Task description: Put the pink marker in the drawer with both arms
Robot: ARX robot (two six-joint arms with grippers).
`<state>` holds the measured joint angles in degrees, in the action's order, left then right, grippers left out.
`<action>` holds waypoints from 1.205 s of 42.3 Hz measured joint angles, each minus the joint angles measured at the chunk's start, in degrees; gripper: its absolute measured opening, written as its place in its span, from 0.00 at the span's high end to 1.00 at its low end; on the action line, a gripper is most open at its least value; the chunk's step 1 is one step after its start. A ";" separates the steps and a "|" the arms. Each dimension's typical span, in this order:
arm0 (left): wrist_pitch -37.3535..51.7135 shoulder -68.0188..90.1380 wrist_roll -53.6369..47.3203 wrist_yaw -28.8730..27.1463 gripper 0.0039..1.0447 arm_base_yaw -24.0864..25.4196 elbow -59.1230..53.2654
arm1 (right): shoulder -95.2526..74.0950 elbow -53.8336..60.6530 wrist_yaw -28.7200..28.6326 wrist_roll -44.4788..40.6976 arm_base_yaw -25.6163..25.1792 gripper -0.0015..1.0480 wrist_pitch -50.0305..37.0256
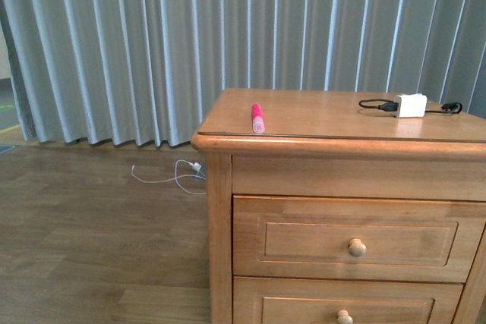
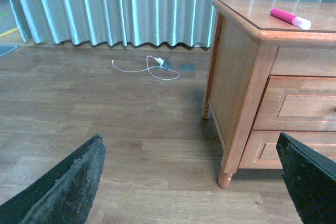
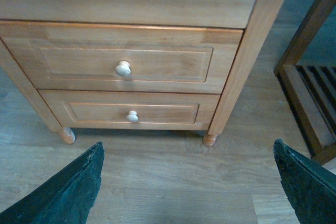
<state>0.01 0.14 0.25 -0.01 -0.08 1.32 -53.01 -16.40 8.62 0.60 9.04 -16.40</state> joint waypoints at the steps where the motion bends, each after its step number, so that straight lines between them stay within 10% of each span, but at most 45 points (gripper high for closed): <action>1: 0.00 0.00 0.00 0.00 0.06 0.00 0.00 | -2.95 -1.22 -0.17 0.28 0.20 0.08 -0.39; 20: 0.00 0.00 0.00 0.00 0.06 0.00 0.00 | -48.85 -32.37 3.19 5.86 4.63 0.08 -1.95; 51: 0.00 0.00 0.00 0.00 0.06 0.00 0.00 | -74.36 -49.33 6.14 5.86 6.36 0.08 -14.88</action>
<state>0.01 0.14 0.25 -0.01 -0.08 1.32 -127.37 -65.73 14.76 6.46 15.40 -31.29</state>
